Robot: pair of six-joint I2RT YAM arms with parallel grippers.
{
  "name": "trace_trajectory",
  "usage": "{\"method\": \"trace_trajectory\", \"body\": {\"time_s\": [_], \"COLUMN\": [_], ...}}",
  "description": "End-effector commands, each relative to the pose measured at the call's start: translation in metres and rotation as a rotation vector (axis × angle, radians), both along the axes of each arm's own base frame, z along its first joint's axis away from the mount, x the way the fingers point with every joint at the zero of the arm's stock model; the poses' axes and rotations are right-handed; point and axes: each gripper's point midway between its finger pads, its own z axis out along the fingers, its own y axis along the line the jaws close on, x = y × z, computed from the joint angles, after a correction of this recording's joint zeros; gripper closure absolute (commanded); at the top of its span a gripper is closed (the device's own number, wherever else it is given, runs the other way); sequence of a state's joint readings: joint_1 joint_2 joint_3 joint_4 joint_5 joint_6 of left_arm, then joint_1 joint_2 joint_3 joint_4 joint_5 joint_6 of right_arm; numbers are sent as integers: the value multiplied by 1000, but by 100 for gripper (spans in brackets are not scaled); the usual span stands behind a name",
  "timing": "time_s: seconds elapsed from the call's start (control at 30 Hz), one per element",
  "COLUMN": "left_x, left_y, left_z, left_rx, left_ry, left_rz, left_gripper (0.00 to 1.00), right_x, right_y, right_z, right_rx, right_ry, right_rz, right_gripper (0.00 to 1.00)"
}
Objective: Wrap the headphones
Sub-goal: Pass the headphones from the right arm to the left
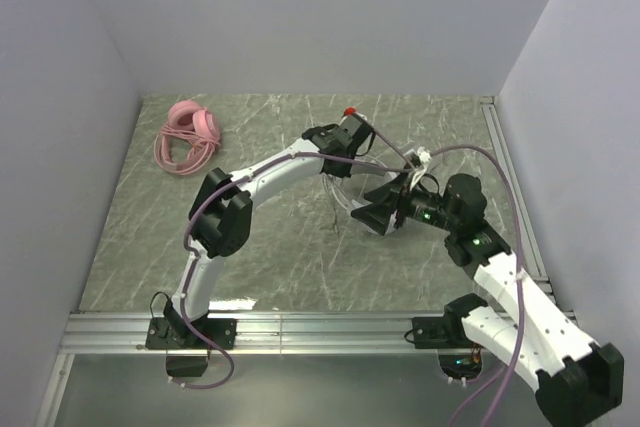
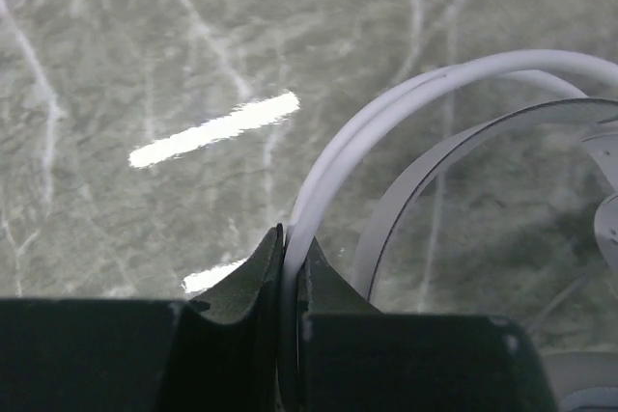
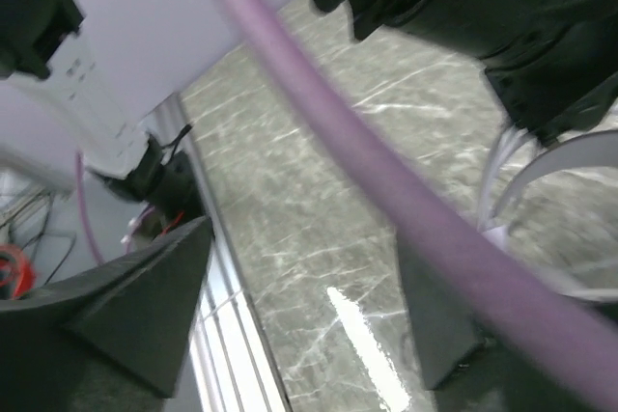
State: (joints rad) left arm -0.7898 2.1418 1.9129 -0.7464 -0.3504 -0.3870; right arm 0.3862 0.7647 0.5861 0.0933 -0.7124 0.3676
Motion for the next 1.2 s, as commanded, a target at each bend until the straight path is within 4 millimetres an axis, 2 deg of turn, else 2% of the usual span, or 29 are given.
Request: {"method": "trace_trajectory", "body": {"time_s": [0.0, 0.07, 0.1, 0.13, 0.2, 0.23, 0.27, 0.3, 0.43, 0.47, 0.6, 0.73, 0.87, 1.03, 1.07, 1.17], "left_x": [116, 117, 118, 119, 120, 120, 121, 121, 119, 119, 118, 118, 117, 112, 111, 105], "left_y": [218, 219, 218, 217, 216, 215, 215, 215, 215, 215, 217, 219, 218, 216, 216, 216], "left_z": [102, 99, 101, 99, 102, 103, 103, 104, 105, 105, 106, 105, 108, 120, 122, 129], "left_rx": [-261, -247, -256, -256, -264, -270, -270, -273, -273, -273, -263, -250, -261, -291, -293, -301], "left_ry": [-249, -241, -246, -242, -248, -248, -249, -252, -252, -250, -255, -254, -254, -262, -263, -264], "left_rz": [757, 760, 763, 762, 754, 752, 751, 751, 755, 754, 755, 761, 757, 741, 739, 729], "left_gripper": [100, 100, 100, 100, 100, 100, 100, 100, 100, 100, 100, 100, 100, 100, 100, 100], "right_x": [54, 55, 56, 60, 65, 68, 68, 63, 69, 72, 70, 71, 74, 82, 83, 87], "right_y": [-41, -32, -26, -23, -13, -7, -1, 11, 31, 35, 54, 56, 49, 30, 28, 14], "right_z": [6, 18, 14, 24, 17, 28, 14, 15, 7, -5, -19, -17, -17, -19, -11, -9], "right_rx": [11, 22, 15, 20, -38, -50, -96, -101, -117, -151, -191, -162, -181, -179, -151, -101], "right_ry": [55, 45, 72, 61, 68, 37, 74, 74, 98, 121, 94, 81, 63, 36, 17, 31], "right_rz": [-296, -237, -202, -199, -204, -205, -190, -143, -64, -67, -55, -57, -96, -207, -214, -222], "right_gripper": [12, 8, 6, 5, 2, 2, 1, 1, 0, 0, 0, 0, 0, 7, 10, 13]}}
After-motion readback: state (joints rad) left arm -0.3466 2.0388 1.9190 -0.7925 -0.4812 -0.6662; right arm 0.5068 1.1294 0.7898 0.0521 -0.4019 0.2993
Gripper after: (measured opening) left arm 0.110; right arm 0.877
